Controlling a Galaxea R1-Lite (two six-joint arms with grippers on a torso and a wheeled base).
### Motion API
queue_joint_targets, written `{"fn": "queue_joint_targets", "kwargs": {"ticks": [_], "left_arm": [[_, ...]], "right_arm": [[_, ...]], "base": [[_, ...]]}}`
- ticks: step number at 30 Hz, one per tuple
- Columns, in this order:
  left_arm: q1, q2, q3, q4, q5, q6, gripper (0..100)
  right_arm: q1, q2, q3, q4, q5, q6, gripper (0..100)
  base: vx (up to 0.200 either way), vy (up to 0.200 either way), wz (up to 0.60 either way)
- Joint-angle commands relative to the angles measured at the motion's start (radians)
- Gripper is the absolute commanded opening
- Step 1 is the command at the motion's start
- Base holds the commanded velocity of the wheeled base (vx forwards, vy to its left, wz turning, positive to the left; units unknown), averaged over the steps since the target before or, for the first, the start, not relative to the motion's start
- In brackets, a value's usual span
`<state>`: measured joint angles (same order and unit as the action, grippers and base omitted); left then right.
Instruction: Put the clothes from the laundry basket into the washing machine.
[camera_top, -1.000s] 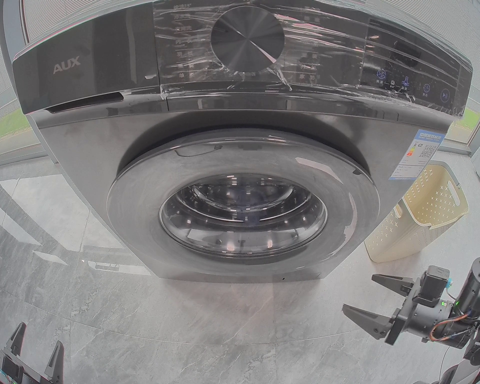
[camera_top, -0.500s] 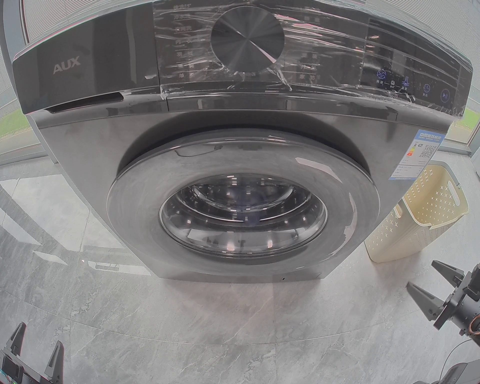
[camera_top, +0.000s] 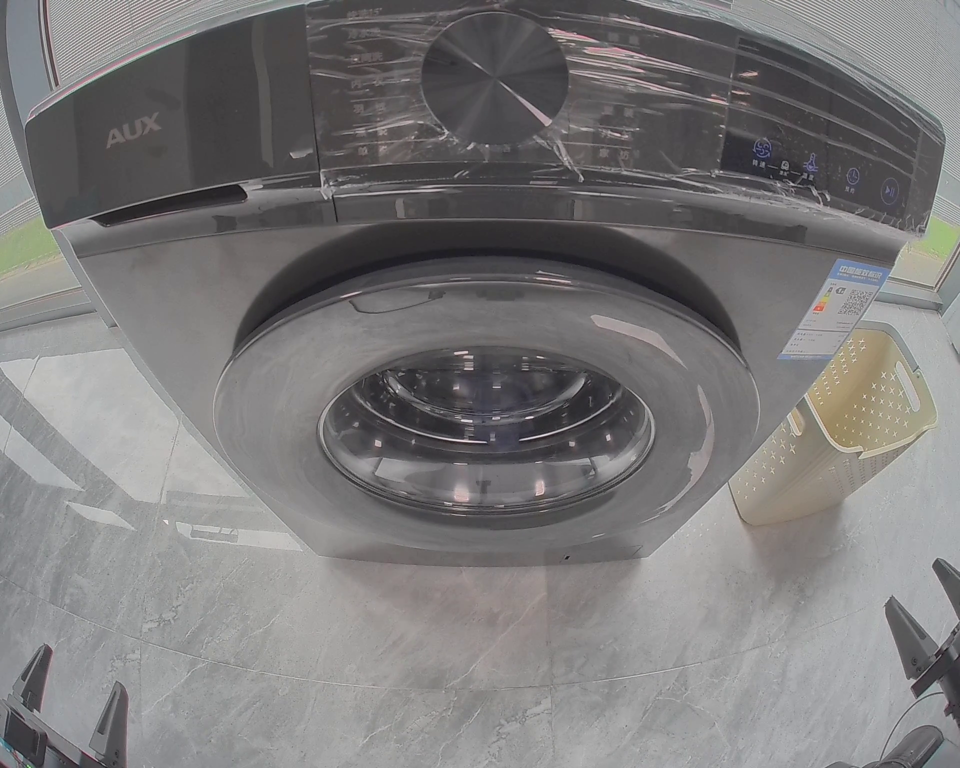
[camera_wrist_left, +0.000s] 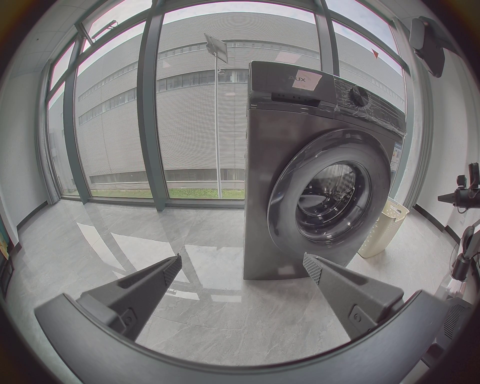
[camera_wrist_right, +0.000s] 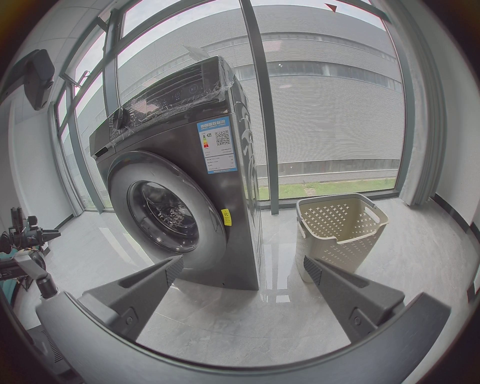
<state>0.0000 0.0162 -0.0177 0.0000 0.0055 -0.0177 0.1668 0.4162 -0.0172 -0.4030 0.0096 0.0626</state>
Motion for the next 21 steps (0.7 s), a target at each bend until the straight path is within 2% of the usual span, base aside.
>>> {"fn": "queue_joint_targets", "kwargs": {"ticks": [1,4,13,14,17,18,19,21], "left_arm": [[0.0,-0.01,0.015,0.0,0.001,-0.001,100],[0.0,-0.01,0.015,0.0,0.001,-0.002,100],[0.0,-0.01,0.015,0.0,0.001,-0.004,100],[0.0,-0.01,0.015,0.0,0.001,-0.002,100],[0.0,-0.01,0.015,0.0,0.001,-0.005,100],[0.0,-0.01,0.015,0.0,0.001,-0.005,100],[0.0,-0.01,0.015,0.0,0.001,-0.005,100],[0.0,-0.01,0.015,0.0,0.001,-0.008,100]], "right_arm": [[-0.076,-0.177,0.0,0.029,0.01,-0.006,100],[-0.109,-0.232,0.017,0.049,0.043,-0.009,100],[-0.167,-0.416,0.017,0.309,0.095,-0.006,100],[-0.168,-0.416,0.017,0.352,0.079,-0.003,100],[-0.17,-0.416,0.017,0.354,0.02,-0.017,100],[-0.17,-0.416,0.017,0.385,-0.028,-0.038,100],[-0.17,-0.416,0.017,0.403,-0.042,-0.044,100],[-0.17,-0.416,0.016,0.406,-0.028,-0.04,100]], "base": [[0.0,0.0,0.0],[0.0,0.0,0.0],[0.0,0.0,0.0],[0.0,0.0,0.0],[0.0,0.0,0.0],[0.0,0.0,0.0],[0.0,0.0,0.0],[0.0,0.0,0.0]]}}
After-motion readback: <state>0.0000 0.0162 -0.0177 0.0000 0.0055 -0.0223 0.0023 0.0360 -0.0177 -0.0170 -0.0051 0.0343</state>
